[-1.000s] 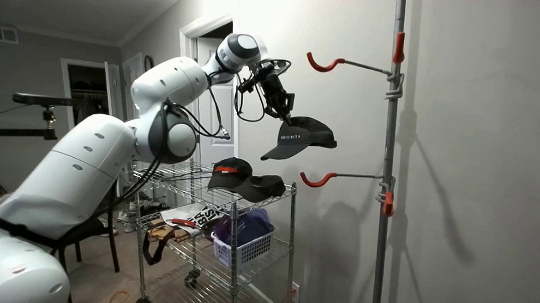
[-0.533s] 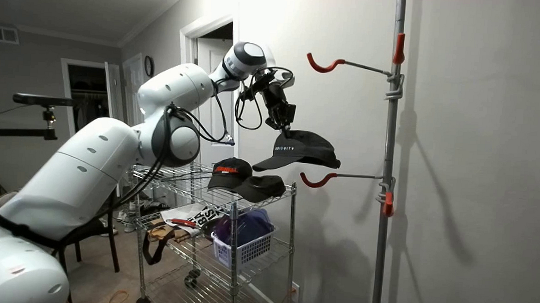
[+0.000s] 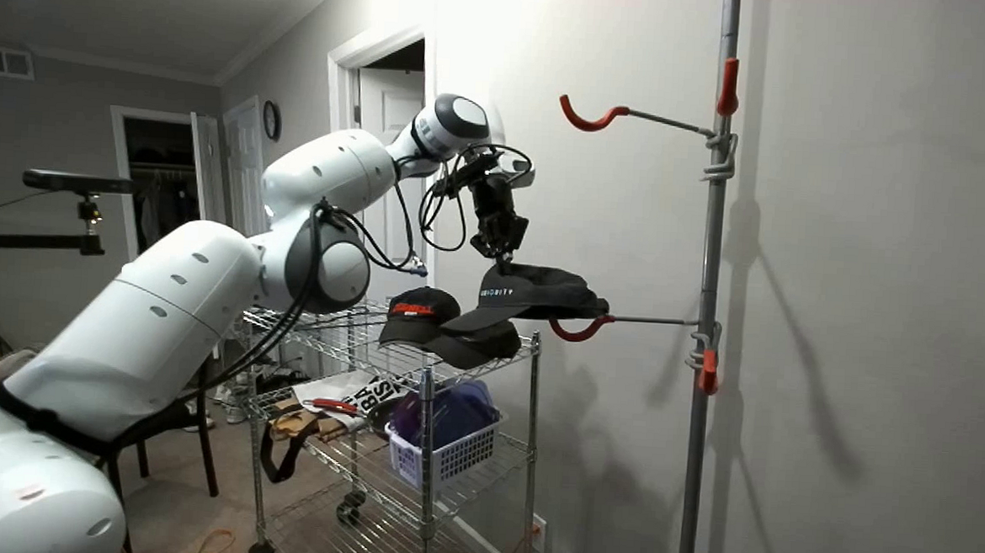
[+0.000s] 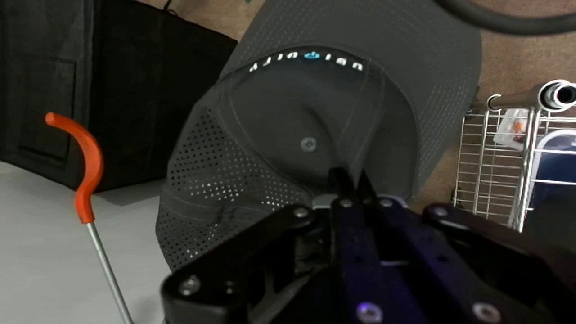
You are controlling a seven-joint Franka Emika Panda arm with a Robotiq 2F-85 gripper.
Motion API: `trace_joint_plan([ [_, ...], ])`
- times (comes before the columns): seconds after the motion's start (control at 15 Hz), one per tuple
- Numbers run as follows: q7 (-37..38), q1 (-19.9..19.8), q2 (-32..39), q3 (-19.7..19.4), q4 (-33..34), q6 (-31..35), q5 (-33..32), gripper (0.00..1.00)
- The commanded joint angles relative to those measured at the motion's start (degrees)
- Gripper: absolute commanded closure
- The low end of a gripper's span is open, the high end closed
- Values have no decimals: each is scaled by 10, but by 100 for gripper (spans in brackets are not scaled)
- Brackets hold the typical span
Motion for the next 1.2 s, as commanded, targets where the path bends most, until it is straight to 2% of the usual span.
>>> trace_joint_plan([
  [0.0,14,11,2,-19,-7,-53,-25,99],
  [0.33,37,19,8,-39,-6,-97,-58,99],
  [0.4,39,18,10,-34,-6,-106,-51,72],
  [0.53,35,19,13,-30,-6,-116,-48,67],
  [0.87,31,21,22,-23,-1,-113,-42,36],
  [1.13,19,19,18,0,-4,-72,-16,10],
])
